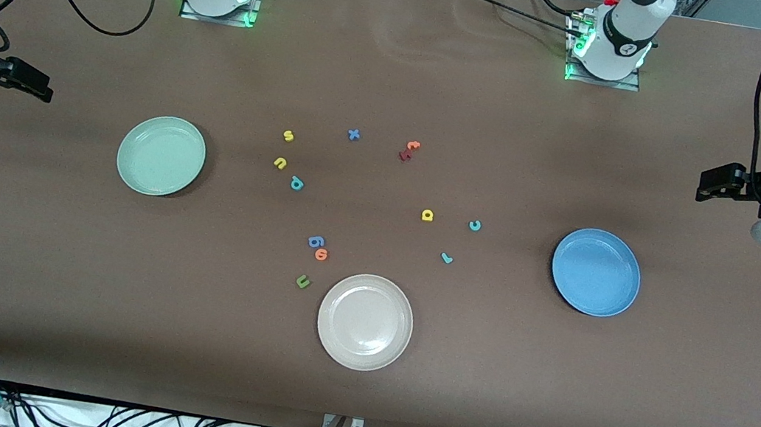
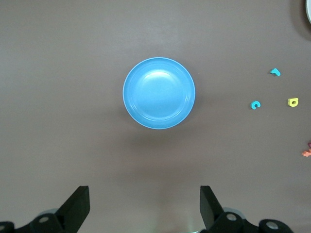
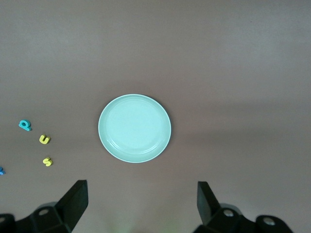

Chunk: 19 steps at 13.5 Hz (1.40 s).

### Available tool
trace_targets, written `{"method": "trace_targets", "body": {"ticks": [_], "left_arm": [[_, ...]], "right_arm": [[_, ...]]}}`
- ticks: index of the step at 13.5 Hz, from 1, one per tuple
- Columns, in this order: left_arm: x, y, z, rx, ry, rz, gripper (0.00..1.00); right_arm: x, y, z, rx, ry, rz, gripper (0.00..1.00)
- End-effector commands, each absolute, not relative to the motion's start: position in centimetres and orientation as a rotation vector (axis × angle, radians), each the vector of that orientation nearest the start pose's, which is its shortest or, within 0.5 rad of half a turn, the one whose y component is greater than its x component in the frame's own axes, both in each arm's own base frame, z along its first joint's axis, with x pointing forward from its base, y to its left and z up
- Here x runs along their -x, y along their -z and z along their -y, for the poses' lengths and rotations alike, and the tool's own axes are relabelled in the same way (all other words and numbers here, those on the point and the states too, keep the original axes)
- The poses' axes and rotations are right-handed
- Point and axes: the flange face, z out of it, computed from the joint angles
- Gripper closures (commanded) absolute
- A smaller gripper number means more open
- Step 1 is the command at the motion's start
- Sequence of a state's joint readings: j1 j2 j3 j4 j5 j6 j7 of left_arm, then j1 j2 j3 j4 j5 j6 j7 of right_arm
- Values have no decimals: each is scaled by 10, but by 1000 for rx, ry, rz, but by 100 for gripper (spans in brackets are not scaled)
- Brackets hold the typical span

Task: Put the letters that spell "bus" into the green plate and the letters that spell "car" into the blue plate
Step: 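Move the right gripper toward the yellow u while the left reaches the teal c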

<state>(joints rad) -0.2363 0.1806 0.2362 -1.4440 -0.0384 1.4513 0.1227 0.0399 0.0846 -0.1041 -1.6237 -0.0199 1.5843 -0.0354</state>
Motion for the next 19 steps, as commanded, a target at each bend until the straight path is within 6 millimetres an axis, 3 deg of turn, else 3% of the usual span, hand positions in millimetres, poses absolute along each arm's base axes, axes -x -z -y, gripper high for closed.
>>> {"method": "trace_targets", "body": {"ticks": [1,5,7,8,9,10,11,15,17,19], "left_arm": [[-596,-559,25,3168,-308,-169,0],[-610,-540,38,3179,-283,-189,0],[-615,-521,52,3193,-313,-182,0],[-619,-502,56,3230,-314,-132,0],[-621,-479,63,3252,-291,-101,0],[-618,-452,87,3247,-267,-124,0],[-616,-434,94,3240,-244,-103,0],[-598,-380,143,3218,-216,-24,0],[-588,-363,155,3216,-192,-15,0],[-574,-351,186,3193,-202,120,0]], "right_arm": [[-574,-548,19,3163,-203,-140,1],[-577,-536,-16,3154,-232,-167,1],[-580,-524,-33,3100,-267,-216,1],[-581,-516,-48,3098,-283,-219,1],[-581,-505,-60,3100,-294,-243,1],[-578,-490,-73,3103,-286,-278,1],[-575,-478,-89,3104,-260,-318,1],[-555,-428,-164,3087,-198,-473,1],[-543,-390,-178,3068,-140,-539,1],[-529,-352,-184,3056,-88,-531,1]]}}
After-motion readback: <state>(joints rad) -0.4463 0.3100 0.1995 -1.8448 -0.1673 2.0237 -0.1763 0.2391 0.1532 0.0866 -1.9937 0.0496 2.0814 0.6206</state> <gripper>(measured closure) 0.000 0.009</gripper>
